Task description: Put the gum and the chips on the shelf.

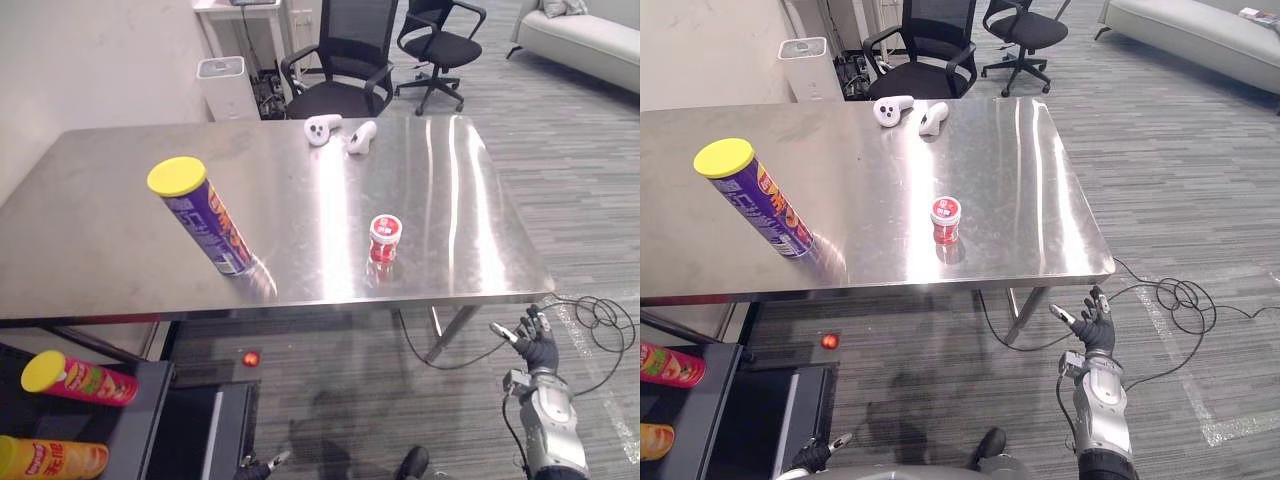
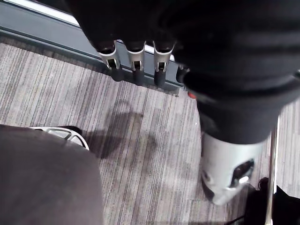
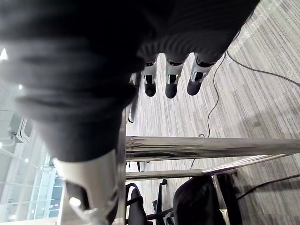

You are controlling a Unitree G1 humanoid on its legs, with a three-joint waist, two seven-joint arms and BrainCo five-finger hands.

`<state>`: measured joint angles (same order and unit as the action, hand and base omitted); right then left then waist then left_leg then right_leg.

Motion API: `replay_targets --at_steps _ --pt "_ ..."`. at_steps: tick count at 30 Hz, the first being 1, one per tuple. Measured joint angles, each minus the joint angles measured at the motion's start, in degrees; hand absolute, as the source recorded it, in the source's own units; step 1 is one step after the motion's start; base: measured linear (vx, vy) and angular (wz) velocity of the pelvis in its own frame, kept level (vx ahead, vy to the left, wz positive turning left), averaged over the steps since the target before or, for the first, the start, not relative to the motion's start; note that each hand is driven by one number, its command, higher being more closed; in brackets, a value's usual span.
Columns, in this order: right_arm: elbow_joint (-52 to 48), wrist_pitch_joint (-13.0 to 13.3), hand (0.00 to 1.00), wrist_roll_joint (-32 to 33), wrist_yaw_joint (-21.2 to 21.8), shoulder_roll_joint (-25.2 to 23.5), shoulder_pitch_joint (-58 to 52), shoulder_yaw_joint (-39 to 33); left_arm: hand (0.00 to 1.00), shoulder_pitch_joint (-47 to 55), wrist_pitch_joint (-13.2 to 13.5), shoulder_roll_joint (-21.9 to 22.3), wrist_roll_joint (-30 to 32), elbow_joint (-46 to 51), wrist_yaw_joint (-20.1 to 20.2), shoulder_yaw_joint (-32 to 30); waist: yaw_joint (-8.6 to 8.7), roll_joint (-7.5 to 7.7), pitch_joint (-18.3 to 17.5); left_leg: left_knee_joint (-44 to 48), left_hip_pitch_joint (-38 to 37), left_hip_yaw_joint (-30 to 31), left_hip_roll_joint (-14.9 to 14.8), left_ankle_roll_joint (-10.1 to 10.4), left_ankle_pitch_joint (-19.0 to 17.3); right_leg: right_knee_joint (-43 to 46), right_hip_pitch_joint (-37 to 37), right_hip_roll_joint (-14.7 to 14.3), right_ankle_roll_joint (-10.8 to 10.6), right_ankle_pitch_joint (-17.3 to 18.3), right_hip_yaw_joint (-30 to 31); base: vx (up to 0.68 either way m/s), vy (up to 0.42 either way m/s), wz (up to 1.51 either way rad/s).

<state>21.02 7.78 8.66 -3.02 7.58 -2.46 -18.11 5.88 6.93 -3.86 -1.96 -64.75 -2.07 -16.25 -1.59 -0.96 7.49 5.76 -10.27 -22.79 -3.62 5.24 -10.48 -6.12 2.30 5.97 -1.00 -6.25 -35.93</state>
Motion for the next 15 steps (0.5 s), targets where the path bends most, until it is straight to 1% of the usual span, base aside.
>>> replay_targets --at_steps 1,2,3,4,5,6,9,10,11,13,15 --pt "1.1 0.0 0.00 -0.1 0.1 -0.1 0.0 -0.5 0.00 0.1 0.0 0.0 0.0 0.1 0.0 0.0 -0.01 0.13 -0.1 0.4 0.0 0.0 0.1 0.0 0.0 0.0 0.1 0.2 -0.1 -0.1 0.3 0.01 0.114 0.03" --pt "3.1 -0.2 0.00 -1.5 0.1 -0.5 0.1 -1.8 0.00 0.2 0.0 0.0 0.1 0.3 0.0 0.0 -0.07 0.32 -0.3 0.7 0.0 0.0 0.2 0.0 0.0 0.0 0.2 0.4 -0.1 -0.1 0.5 0.00 0.127 0.03" --pt "6.4 -0.5 0.00 -2.8 -0.5 -1.2 0.5 -4.0 0.00 0.3 -0.1 -0.1 0.2 0.4 0.0 0.0 -0.19 0.54 -0.5 0.7 0.0 0.0 0.4 0.0 0.0 0.0 0.3 0.5 -0.3 -0.2 0.5 0.00 0.119 0.05" --pt "10.0 -1.4 0.00 -3.7 -1.5 -1.7 1.0 -6.4 0.00 0.3 -0.1 -0.2 0.5 0.5 0.0 0.0 -0.19 0.72 -0.6 0.7 0.0 0.0 0.5 0.0 0.0 0.0 0.3 0.7 -0.4 -0.3 0.5 0.00 0.113 0.06" --pt "11.9 -1.7 0.00 -3.7 -1.9 -1.8 1.3 -7.7 0.00 0.4 -0.1 -0.2 0.5 0.5 0.0 0.0 -0.19 0.77 -0.7 0.7 0.0 0.0 0.6 0.0 0.0 0.0 0.3 0.8 -0.5 -0.3 0.5 0.00 0.106 0.05" --pt "16.5 -2.3 0.00 -3.7 -3.2 -1.9 2.0 -11.7 0.00 0.5 -0.1 -0.2 0.5 0.8 0.0 0.0 -0.21 0.78 -0.7 0.9 0.0 0.0 0.8 0.0 0.0 0.0 0.4 1.1 -0.5 -0.4 0.5 0.00 0.125 0.01" --pt "23.0 -2.5 0.00 -3.5 -5.7 -1.4 3.1 -19.8 0.00 0.6 -0.1 -0.2 0.5 0.9 -0.2 0.0 -0.16 0.77 -0.7 1.7 0.0 0.0 1.1 0.0 0.0 0.0 0.7 1.6 -0.7 -0.5 0.6 0.00 0.104 -0.02" --pt "25.1 -2.6 0.00 -3.0 -6.6 -0.6 3.5 -22.8 0.00 0.8 -0.1 -0.2 0.5 0.8 -0.2 0.0 -0.09 0.69 -0.8 1.9 -0.1 0.0 1.2 0.0 0.0 0.0 1.0 1.7 -0.7 -0.5 0.7 -0.01 0.088 -0.02" --pt "25.6 -2.6 0.00 -2.9 -6.7 -0.1 3.6 -24.3 0.00 0.9 -0.1 -0.2 0.5 0.8 -0.3 0.0 -0.06 0.67 -0.9 2.0 -0.1 0.0 1.2 0.0 0.0 0.0 1.0 1.8 -0.7 -0.5 0.7 -0.01 0.081 -0.03" --pt "27.1 -2.6 0.00 -1.5 -7.2 2.6 4.7 -27.8 0.00 1.0 -0.1 -0.2 0.5 0.8 -0.3 0.0 -0.03 0.59 -1.0 2.3 -0.1 0.0 1.4 0.0 0.0 0.0 0.9 2.0 -0.8 -0.6 1.0 -0.02 0.067 -0.06" --pt "27.1 -2.6 0.00 0.4 -8.7 6.4 6.9 -31.3 0.00 1.1 -0.1 -0.1 0.5 0.8 -0.3 -0.4 0.22 0.44 -1.1 2.3 -0.1 0.0 1.6 0.0 0.0 0.0 0.9 2.1 -0.9 -0.6 1.2 -0.03 0.060 -0.03"
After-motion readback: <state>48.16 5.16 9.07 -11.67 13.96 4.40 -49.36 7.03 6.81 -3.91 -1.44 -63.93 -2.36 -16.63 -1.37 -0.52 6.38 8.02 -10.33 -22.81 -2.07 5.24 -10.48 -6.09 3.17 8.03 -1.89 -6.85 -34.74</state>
